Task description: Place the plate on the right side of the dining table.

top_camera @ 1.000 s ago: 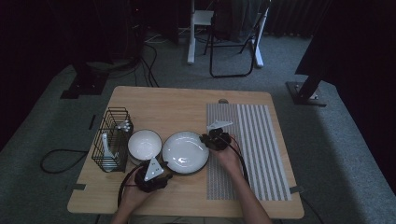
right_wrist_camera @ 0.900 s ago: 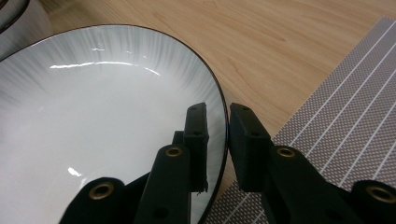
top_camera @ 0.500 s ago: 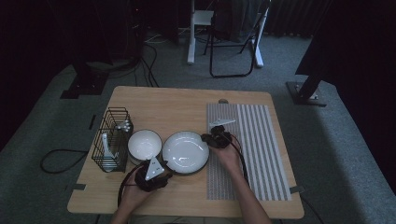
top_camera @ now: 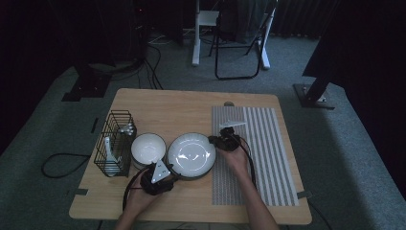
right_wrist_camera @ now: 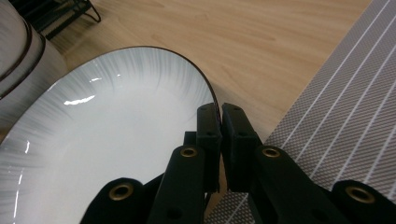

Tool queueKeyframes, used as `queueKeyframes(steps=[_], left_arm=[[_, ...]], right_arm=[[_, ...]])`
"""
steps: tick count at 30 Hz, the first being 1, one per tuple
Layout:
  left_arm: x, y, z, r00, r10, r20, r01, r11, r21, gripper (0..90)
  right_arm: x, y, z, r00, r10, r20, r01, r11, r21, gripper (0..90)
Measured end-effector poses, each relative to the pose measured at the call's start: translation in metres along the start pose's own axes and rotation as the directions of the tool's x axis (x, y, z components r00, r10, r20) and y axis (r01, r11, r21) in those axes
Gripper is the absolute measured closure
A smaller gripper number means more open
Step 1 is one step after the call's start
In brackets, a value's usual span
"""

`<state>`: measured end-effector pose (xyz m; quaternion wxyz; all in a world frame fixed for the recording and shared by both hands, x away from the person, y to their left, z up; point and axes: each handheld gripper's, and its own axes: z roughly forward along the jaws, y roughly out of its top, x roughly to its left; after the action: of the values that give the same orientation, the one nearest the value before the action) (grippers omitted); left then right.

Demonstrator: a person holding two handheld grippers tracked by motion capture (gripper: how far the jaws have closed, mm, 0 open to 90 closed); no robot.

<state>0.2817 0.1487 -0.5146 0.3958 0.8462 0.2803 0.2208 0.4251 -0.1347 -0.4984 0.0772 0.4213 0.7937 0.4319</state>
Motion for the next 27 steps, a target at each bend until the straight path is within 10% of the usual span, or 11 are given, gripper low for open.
queueKeyframes(steps=[27], left_arm=[[-0.006,0.003,0.008,0.9974,-0.031,0.065,0.033,0.9986,-0.041,52.8]], right_arm=[[-0.002,-0.007,0.003,0.9949,0.089,-0.047,-0.089,0.996,0.017,85.0]])
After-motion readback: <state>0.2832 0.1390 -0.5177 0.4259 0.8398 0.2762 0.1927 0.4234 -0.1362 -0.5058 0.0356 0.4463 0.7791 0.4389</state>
